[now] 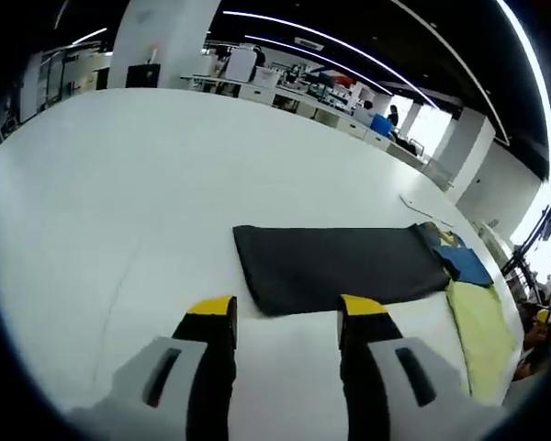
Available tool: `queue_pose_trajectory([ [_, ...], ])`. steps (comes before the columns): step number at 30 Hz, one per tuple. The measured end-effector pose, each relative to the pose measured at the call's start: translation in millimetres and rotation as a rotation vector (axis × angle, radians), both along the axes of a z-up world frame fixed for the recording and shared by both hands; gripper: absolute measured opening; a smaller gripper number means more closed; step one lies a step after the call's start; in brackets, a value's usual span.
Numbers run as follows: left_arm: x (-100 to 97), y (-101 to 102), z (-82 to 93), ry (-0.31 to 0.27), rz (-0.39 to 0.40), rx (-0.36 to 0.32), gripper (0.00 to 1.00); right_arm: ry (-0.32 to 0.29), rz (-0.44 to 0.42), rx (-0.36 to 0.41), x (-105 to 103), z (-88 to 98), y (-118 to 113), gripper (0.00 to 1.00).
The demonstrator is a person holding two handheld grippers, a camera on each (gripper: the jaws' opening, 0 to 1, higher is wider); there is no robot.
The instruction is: Fold the garment on the visible template until the final outline fits inside the template.
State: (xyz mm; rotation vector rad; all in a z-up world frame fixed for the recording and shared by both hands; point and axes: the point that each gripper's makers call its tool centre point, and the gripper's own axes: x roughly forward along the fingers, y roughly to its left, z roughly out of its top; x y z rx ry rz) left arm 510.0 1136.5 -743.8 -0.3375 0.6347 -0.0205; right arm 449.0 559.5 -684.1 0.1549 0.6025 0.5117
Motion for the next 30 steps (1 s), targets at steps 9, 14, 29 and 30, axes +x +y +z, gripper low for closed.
queue_pose_trajectory([
  [9,3.3,12.5,-8.5,0.028,0.048,-0.015,0.19,-0.009,0.005,-0.025,4.0,2.4,-0.4,1.0],
  [14,3.7,15.9,-10.9,0.039,0.054,-0.031,0.09,-0.013,0.01,-0.031,5.6,3.9,1.3,1.0],
  [29,20.3,0.3,9.7,-0.025,0.004,-0.07,0.0,-0.005,0.007,-0.034,-1.9,2.7,0.7,1.0],
  [30,21.8,-1.0,13.4,-0.029,0.006,-0.073,0.0,-0.01,0.01,-0.032,-1.4,2.9,1.3,1.0],
])
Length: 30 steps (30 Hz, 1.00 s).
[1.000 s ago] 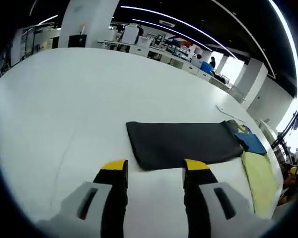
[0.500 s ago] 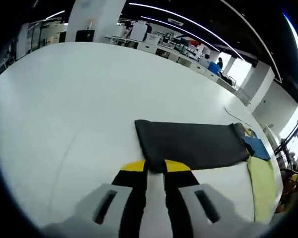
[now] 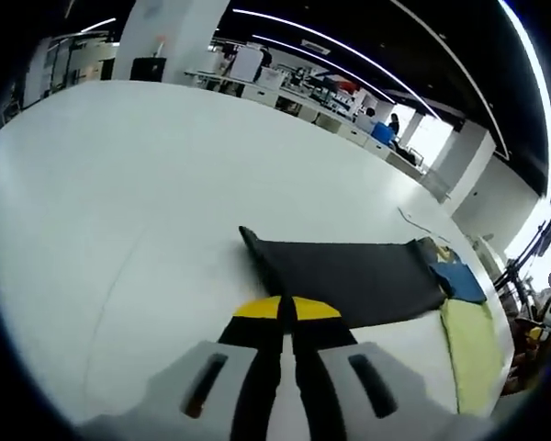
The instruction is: Fold the garment on the visible template until the final outline fits inside the template.
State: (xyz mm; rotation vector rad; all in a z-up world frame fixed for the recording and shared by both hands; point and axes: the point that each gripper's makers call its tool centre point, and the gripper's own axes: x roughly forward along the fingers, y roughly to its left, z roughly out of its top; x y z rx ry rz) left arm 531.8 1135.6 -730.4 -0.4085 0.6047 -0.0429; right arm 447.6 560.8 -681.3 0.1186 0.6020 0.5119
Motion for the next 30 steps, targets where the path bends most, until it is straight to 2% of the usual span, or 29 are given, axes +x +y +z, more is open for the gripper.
queue_pose_trajectory([
  [4,9.0,-14.7,21.3,-0.032,-0.014,-0.018,0.0,-0.016,0.023,0.015,-2.3,2.6,3.0,1.0],
  [7,17.0,-40.0,47.2,-0.095,-0.055,-0.039,0.0,-0.022,0.035,0.017,-4.9,3.6,1.0,1.0],
  [9,19.7,-58.1,58.3,-0.114,-0.096,-0.022,0.0,-0.022,0.041,0.022,-7.2,3.8,-2.7,1.0],
  [12,23.1,-84.5,67.9,-0.131,-0.152,-0.011,0.0,-0.039,0.04,0.04,-11.6,8.6,-10.6,1.0],
  [19,31.8,-136.7,81.1,-0.152,-0.206,-0.021,0.0,-0.047,0.037,0.053,-19.3,10.3,-39.0,1.0],
  [30,63.3,-223.5,107.1,-0.204,-0.273,-0.06,0.0,-0.05,0.043,0.084,-19.2,8.4,-75.0,0.98],
])
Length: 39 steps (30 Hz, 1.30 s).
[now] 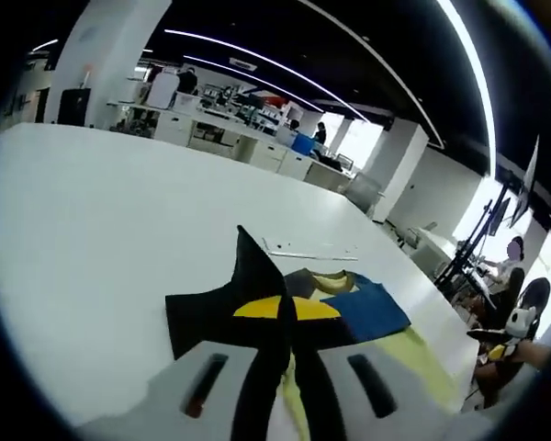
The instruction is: Fold the garment on the visible template until the final outline fits inside the template.
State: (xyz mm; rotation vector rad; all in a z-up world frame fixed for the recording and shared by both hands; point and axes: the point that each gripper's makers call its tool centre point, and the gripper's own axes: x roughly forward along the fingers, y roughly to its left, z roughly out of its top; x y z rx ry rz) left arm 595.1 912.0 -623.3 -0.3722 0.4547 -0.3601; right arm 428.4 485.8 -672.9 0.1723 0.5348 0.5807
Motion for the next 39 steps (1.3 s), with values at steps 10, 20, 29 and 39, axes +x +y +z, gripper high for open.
queue_pose_trajectory([
  [10,25.0,-65.7,12.4,-0.031,-0.04,-0.019,0.0,-0.011,0.034,0.027,16.4,-12.4,-28.2,0.98],
  [20,44.9,-113.9,24.1,-0.056,-0.059,-0.079,0.0,-0.011,0.061,0.087,28.4,-26.2,-26.0,0.98],
  [29,48.1,-178.2,36.3,-0.091,-0.133,-0.163,0.0,-0.001,0.072,0.106,25.0,-33.8,-21.0,0.98],
  [39,47.2,-253.0,-4.2,-0.036,-0.214,-0.205,0.0,0.025,0.043,0.108,19.0,-44.1,-34.1,0.98],
])
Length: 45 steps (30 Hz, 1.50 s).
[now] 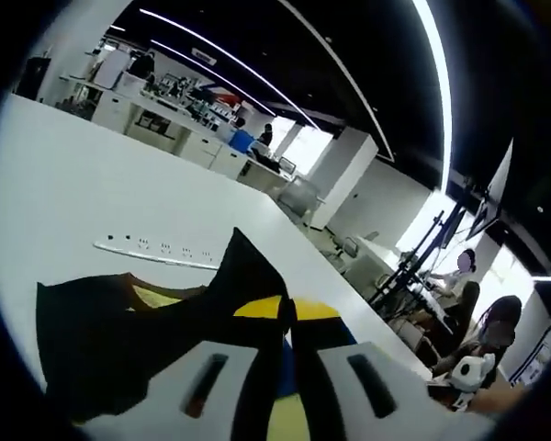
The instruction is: Fold the garment on the visible template until the final outline fits inside the template.
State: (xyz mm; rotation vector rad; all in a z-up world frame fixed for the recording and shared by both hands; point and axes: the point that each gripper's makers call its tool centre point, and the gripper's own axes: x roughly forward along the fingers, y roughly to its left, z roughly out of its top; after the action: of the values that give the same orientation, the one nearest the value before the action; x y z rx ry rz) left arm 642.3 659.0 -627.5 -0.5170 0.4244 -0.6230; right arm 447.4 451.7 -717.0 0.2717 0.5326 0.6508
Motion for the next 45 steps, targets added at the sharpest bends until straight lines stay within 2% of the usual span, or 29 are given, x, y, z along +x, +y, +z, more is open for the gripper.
queue_pose_trajectory([
  [7,-3.4,-27.2,-32.7,0.057,-0.03,-0.003,0.0,0.013,-0.025,0.007,-2.7,-2.7,-6.3,0.98],
  [13,-12.7,-43.3,-45.4,0.074,-0.077,0.004,0.0,0.022,-0.028,0.006,-0.8,-6.5,-5.1,0.98],
  [18,-23.9,-54.9,-58.9,0.096,-0.128,0.032,0.0,0.023,-0.028,0.016,0.8,-7.6,-1.1,0.98],
  [20,-28.1,-58.7,-66.6,0.095,-0.148,0.064,0.0,0.026,-0.025,0.017,1.3,-8.7,0.1,0.98],
  [24,-31.2,-61.7,-77.9,0.122,-0.154,0.073,0.0,0.031,-0.021,0.019,0.6,-10.7,1.2,0.97],
  [35,-32.7,-64.9,-85.8,0.121,-0.171,0.09,0.0,0.028,-0.022,0.023,0.8,-10.2,0.5,0.98],
  [36,-33.2,-66.3,-84.6,0.108,-0.182,0.087,0.0,0.027,-0.02,0.022,1.2,-10.3,1.0,0.98],
  [38,-29.8,-62.1,-89.1,0.065,-0.178,0.163,0.0,0.029,-0.016,0.017,2.1,-11.0,1.9,0.98],
  [40,-32.0,-64.7,-87.0,0.066,-0.188,0.143,0.01,0.028,-0.014,0.019,2.6,-10.5,3.0,0.98],
  [41,-32.9,-66.6,-84.9,0.079,-0.192,0.112,0.03,0.027,-0.012,0.02,2.7,-10.1,3.7,0.98],
  [45,-33.1,-67.6,-83.9,0.053,-0.207,0.134,0.16,0.031,-0.002,0.012,1.6,-11.3,6.8,0.98],
])
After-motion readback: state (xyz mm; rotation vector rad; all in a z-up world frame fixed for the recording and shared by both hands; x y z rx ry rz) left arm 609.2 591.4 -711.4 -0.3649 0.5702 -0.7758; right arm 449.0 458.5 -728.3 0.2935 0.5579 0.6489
